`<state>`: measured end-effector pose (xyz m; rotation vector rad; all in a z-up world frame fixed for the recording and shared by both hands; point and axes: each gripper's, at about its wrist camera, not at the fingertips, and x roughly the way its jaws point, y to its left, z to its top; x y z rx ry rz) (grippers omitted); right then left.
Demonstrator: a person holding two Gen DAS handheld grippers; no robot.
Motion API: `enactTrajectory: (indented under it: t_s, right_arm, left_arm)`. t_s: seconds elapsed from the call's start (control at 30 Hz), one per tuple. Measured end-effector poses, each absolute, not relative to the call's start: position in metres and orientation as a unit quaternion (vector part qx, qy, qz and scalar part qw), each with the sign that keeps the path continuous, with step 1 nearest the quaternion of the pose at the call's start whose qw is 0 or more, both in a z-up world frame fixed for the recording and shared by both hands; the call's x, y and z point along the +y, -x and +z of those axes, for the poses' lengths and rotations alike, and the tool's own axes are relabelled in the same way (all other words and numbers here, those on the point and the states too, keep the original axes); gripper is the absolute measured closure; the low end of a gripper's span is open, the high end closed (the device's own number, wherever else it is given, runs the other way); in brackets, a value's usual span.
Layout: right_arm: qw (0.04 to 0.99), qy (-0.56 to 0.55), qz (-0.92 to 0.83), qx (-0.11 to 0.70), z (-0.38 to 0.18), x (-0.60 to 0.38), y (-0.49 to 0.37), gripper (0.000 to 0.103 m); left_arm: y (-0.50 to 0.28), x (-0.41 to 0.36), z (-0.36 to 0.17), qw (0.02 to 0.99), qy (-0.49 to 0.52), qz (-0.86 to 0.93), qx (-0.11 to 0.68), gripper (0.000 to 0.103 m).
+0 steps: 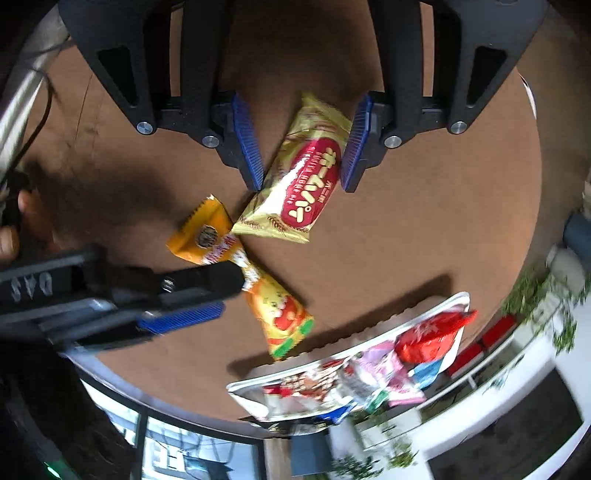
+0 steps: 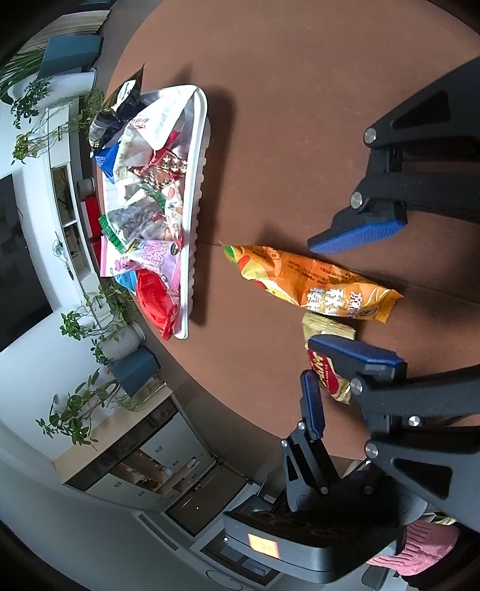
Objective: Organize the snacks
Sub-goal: 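Grasp the gold pie packet with the left gripper while the right grasps the yellow stick packet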
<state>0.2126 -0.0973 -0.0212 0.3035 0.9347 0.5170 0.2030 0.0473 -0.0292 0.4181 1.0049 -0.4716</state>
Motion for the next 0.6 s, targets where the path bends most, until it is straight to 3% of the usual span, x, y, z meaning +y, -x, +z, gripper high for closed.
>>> enactTrajectory:
  t_s: [0.23,0.6]
  right_arm:
    - [0.850,-0.138,0.238,0.449,-0.023,-0.095,-0.219,0.052]
    - [0.849,-0.115,0.230,0.461,-0.029,-0.078,-0.227,0.052]
  left_arm:
    - [-0.216,0.065,-0.036,0.838,-0.106,-0.193,0.499,0.061]
    - [-0.218,0.063,-0.037,0.845,-0.087,-0.181,0.496,0.062]
